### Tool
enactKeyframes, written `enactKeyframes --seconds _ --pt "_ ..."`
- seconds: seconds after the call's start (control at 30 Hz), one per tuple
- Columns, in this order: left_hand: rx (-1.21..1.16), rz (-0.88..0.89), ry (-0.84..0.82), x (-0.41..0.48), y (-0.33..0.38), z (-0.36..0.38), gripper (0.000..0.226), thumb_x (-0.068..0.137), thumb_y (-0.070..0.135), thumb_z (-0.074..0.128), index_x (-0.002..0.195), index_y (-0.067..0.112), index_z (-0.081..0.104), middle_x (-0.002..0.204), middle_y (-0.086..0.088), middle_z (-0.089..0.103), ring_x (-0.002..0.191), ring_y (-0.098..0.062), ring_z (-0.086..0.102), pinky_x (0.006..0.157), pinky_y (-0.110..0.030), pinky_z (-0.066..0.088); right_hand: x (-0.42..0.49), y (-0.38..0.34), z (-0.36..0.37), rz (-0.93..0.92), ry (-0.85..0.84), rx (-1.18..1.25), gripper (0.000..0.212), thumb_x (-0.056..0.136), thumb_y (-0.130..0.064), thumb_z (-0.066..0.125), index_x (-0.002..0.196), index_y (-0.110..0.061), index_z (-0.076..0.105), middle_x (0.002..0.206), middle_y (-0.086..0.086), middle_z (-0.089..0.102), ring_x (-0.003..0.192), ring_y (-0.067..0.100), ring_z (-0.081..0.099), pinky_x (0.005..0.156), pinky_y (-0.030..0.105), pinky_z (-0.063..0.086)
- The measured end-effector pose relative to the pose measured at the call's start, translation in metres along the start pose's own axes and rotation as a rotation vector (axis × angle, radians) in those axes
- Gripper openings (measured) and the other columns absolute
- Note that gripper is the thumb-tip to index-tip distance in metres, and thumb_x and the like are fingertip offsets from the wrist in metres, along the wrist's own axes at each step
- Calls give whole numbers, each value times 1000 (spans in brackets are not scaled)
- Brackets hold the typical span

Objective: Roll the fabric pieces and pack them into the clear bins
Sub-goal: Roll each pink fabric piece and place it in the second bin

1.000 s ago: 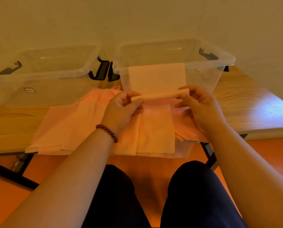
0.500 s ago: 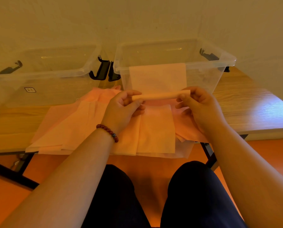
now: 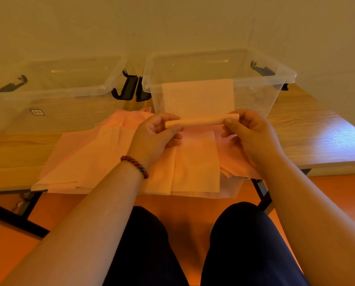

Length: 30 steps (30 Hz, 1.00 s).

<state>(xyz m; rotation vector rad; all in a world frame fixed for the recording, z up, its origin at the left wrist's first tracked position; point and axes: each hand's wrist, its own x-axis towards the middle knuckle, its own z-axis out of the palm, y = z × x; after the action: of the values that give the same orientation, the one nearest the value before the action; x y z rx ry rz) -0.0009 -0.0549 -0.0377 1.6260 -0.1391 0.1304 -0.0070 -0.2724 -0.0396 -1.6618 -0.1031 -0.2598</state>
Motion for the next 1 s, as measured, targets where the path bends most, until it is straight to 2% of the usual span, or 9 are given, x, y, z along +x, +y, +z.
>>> enactKeyframes --seconds 0.1,0.17,0.37,0.43,0.5,0.6,0.73,0.9,1.0 --pt "23 -7 13 0 0 0 5 91 18 62 93 19 66 74 4 70 66 -8 66 62 -24 56 0 -1 -1 0 -44 30 28 89 -10 67 106 -32 62 98 -6 70 82 16 69 64 32 53" --pt "47 -15 21 0 -1 1 6 91 21 62 90 18 67 67 7 69 63 -8 65 59 -23 55 0 -1 -1 -4 -62 22 38 88 -6 67 108 -38 61 99 -8 70 81 17 69 63 31 53" --pt "50 -15 6 -1 1 0 5 89 21 65 94 23 66 78 2 70 65 -8 66 59 -22 54 -1 -1 -1 -8 -7 -27 10 91 -18 66 92 -27 66 73 -6 68 70 13 64 64 32 51" --pt "27 -11 -15 -1 1 0 18 87 16 67 100 27 62 89 -2 68 67 -7 66 58 -21 54 -2 -1 0 -14 -13 -18 7 92 -20 64 89 -25 66 69 -4 67 68 13 64 64 32 51" --pt "20 -11 -16 -1 1 0 20 87 12 67 98 28 61 89 -3 67 66 -8 66 57 -20 53 -2 -1 0 -12 -15 -20 7 93 -20 63 88 -24 67 69 -5 68 69 12 65 64 31 51" --pt "57 -1 13 -1 1 0 8 88 15 66 91 22 63 74 2 67 61 -8 64 55 -20 51 -1 -2 0 6 -36 -14 8 92 -19 64 96 -25 67 82 -8 72 78 12 69 64 29 53" --pt "49 -4 19 0 1 1 4 89 17 64 86 15 65 70 3 70 57 -7 63 53 -20 52 -2 -3 0 21 -86 28 34 89 -6 66 105 -36 63 91 -13 71 79 12 68 66 28 53" --pt "9 -11 15 -1 1 1 3 88 17 65 90 20 64 71 4 69 61 -8 65 54 -21 52 -4 -4 1 -2 -57 -76 8 92 -20 64 95 -27 67 74 -8 69 72 9 63 70 30 51" --pt "0 -16 3 -1 2 0 20 87 12 67 97 26 59 82 -1 67 63 -6 66 55 -20 53 -4 -4 2 -7 -40 -109 6 93 -25 62 90 -27 68 75 -4 69 73 12 64 70 30 51"
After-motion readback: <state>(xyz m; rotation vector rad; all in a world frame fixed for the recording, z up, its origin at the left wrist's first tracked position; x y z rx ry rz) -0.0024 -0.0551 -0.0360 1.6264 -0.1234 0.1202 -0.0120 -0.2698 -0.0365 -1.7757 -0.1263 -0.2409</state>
